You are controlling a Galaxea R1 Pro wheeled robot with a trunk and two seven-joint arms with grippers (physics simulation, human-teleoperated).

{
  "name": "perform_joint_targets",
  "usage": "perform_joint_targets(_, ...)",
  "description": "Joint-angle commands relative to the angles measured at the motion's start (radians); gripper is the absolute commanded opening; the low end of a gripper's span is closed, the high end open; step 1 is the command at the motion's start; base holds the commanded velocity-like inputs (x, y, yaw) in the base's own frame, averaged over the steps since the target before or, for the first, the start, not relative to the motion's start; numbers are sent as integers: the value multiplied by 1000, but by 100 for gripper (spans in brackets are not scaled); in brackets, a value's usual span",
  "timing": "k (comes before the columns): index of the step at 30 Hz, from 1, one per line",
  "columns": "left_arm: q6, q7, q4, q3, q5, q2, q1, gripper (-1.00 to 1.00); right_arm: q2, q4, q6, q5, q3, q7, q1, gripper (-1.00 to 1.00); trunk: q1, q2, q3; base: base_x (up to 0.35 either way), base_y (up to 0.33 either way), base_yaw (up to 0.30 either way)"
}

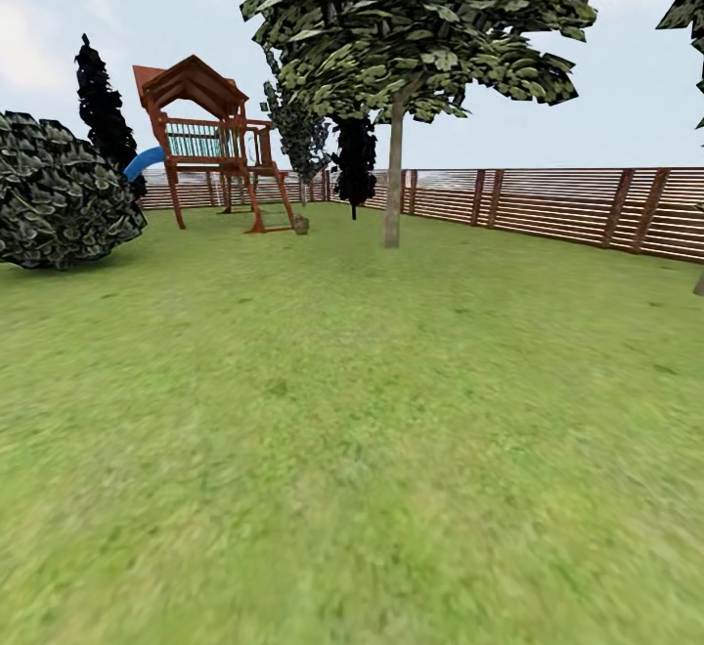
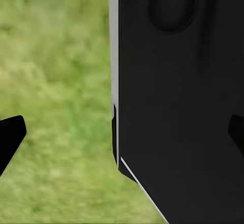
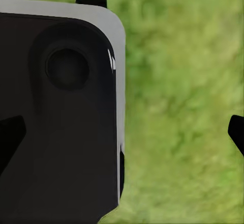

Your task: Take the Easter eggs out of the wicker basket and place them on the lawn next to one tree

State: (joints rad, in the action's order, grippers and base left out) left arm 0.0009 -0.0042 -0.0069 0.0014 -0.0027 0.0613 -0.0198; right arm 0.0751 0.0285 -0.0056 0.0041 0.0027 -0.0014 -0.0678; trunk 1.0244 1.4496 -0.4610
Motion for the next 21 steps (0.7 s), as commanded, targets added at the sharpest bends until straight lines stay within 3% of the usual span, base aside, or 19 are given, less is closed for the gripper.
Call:
perform_joint_targets(1,0,0,-1,0,0,0,0,100,0,2,-1,0,0,0,-1,100,1,0,-1,331,77,0)
perform_joint_targets(21,1,0,-1,0,0,0,0,100,0,2,-1,0,0,0,-1,100,1,0,-1,336,75,0)
